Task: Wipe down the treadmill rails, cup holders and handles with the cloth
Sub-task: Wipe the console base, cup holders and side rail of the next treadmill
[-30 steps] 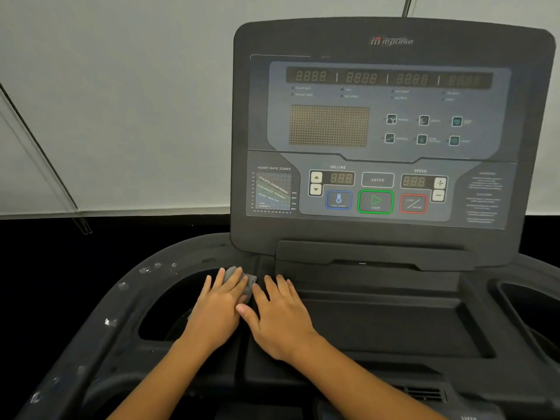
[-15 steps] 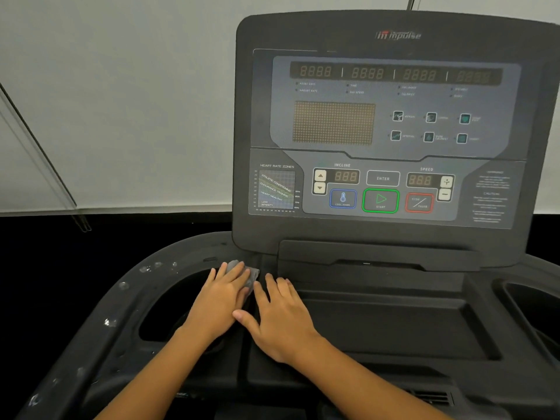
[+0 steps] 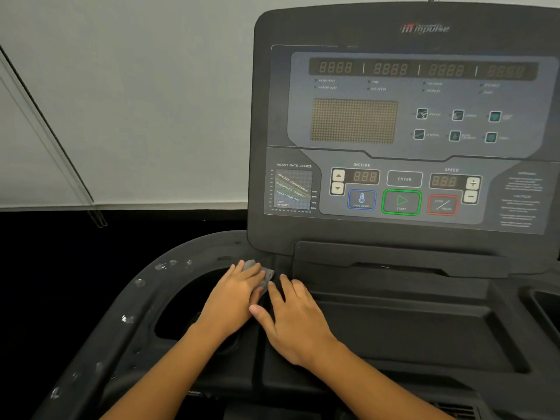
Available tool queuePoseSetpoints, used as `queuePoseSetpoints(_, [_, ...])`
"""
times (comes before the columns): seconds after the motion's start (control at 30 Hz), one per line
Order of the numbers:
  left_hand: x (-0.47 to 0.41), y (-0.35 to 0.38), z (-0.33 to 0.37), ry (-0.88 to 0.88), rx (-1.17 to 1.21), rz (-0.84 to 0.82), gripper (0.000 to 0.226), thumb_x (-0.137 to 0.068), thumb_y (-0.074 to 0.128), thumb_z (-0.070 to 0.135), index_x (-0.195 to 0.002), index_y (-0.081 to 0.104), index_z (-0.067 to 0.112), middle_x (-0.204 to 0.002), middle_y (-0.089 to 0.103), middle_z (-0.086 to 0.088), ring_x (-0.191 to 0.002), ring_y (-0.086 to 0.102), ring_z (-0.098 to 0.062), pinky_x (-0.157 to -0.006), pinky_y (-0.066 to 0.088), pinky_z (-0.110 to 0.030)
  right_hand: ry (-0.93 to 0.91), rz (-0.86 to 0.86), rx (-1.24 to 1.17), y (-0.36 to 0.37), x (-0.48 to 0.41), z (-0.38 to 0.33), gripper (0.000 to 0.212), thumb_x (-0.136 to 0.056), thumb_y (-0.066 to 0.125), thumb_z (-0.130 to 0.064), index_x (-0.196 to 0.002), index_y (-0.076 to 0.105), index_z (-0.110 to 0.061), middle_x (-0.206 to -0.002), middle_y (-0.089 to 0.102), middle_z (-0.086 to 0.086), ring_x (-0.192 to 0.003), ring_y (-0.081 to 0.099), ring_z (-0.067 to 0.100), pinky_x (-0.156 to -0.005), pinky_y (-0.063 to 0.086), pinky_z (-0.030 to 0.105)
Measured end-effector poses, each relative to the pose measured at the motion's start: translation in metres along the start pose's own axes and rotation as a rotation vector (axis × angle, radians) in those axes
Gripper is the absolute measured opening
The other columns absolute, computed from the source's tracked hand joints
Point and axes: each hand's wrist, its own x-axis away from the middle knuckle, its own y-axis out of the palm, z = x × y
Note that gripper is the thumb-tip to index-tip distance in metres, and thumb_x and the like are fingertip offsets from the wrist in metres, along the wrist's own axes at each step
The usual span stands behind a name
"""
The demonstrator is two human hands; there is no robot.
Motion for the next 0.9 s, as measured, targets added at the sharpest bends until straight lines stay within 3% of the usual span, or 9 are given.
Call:
queuePoseSetpoints(0.1, [0.012, -0.001, -0.001, -0.012, 0.197, 0.002, 0.041, -0.096, 0.047, 0.023, -0.136, 0.045, 0.018, -0.147, 0.035, 0.002, -0.141, 0.019, -0.017, -0.111, 0.004, -0.019, -0.001, 0.038, -0.062, -0.001, -0.003, 0.000, 0.105, -0.067, -0.014, -0.067, -0.147, 0.025, -0.012, -0.155, 0.018, 0.011, -0.141, 0.013, 0.022, -0.116, 0.009, 0.033])
queuePoseSetpoints(0.17, [0.018, -0.005, 0.000, -0.050, 0.352, 0.044, 0.035, -0.092, 0.053, 0.015, -0.127, 0.056, 0.017, -0.138, 0.048, 0.002, -0.134, 0.034, -0.011, -0.112, 0.017, -0.017, -0.026, 0.068, -0.124, -0.002, -0.004, -0.002, 0.103, -0.069, -0.011, -0.067, -0.144, 0.032, -0.013, -0.152, 0.027, 0.008, -0.140, 0.017, 0.019, -0.115, 0.012, 0.028])
queuePoseSetpoints(0.3, [0.037, -0.026, 0.008, -0.319, 0.691, 0.246, 0.024, -0.089, 0.058, 0.011, -0.108, 0.068, 0.021, -0.110, 0.067, 0.009, -0.104, 0.056, 0.006, -0.090, 0.041, -0.006, -0.093, 0.130, -0.308, -0.003, -0.008, -0.009, 0.091, -0.076, 0.000, -0.067, -0.139, 0.042, -0.017, -0.144, 0.040, -0.002, -0.134, 0.025, 0.011, -0.111, 0.018, 0.022])
queuePoseSetpoints(0.43, [0.070, -0.042, 0.013, -0.455, 0.831, 0.436, 0.023, -0.089, 0.057, 0.011, -0.103, 0.068, 0.025, -0.103, 0.069, 0.013, -0.100, 0.060, 0.005, -0.088, 0.047, -0.014, -0.139, 0.179, -0.435, -0.005, -0.016, -0.016, 0.051, -0.095, 0.022, -0.053, -0.120, 0.054, -0.022, -0.124, 0.053, -0.009, -0.122, 0.037, 0.007, -0.102, 0.033, 0.023])
queuePoseSetpoints(0.53, [0.099, -0.054, 0.022, -0.557, 0.971, 0.597, 0.020, -0.091, 0.054, 0.012, -0.099, 0.070, 0.021, -0.099, 0.071, 0.008, -0.099, 0.063, -0.005, -0.086, 0.050, -0.025, -0.175, 0.149, -0.495, -0.004, -0.019, -0.025, 0.035, -0.097, 0.024, -0.049, -0.098, 0.052, -0.027, -0.103, 0.054, -0.013, -0.110, 0.042, 0.006, -0.091, 0.036, 0.022])
queuePoseSetpoints(0.6, [0.116, -0.068, 0.028, -0.617, 1.051, 0.720, 0.020, -0.093, 0.051, 0.012, -0.095, 0.069, 0.019, -0.097, 0.071, 0.009, -0.094, 0.065, -0.006, -0.078, 0.052, -0.020, -0.204, 0.132, -0.520, -0.002, -0.020, -0.032, 0.030, -0.097, 0.023, -0.049, -0.093, 0.047, -0.031, -0.096, 0.051, -0.015, -0.105, 0.044, 0.006, -0.087, 0.034, 0.022])
queuePoseSetpoints(0.73, [0.143, -0.097, 0.031, -0.639, 1.034, 0.839, 0.019, -0.093, 0.049, 0.017, -0.095, 0.068, 0.017, -0.097, 0.070, 0.007, -0.091, 0.065, -0.004, -0.073, 0.051, -0.018, -0.224, 0.148, -0.547, 0.002, -0.022, -0.041, 0.040, -0.097, 0.024, -0.049, -0.104, 0.054, -0.024, -0.098, 0.056, -0.012, -0.102, 0.048, 0.007, -0.083, 0.036, 0.022])
queuePoseSetpoints(0.9, [0.157, -0.076, 0.023, -0.667, 0.784, 0.675, 0.015, -0.091, 0.055, 0.019, -0.092, 0.069, 0.025, -0.090, 0.070, 0.012, -0.091, 0.063, -0.001, -0.079, 0.050, -0.023, -0.188, 0.096, -0.545, 0.014, -0.026, -0.047, 0.043, -0.096, 0.024, -0.051, -0.107, 0.055, -0.023, -0.098, 0.056, -0.012, -0.103, 0.051, 0.009, -0.085, 0.042, 0.028])
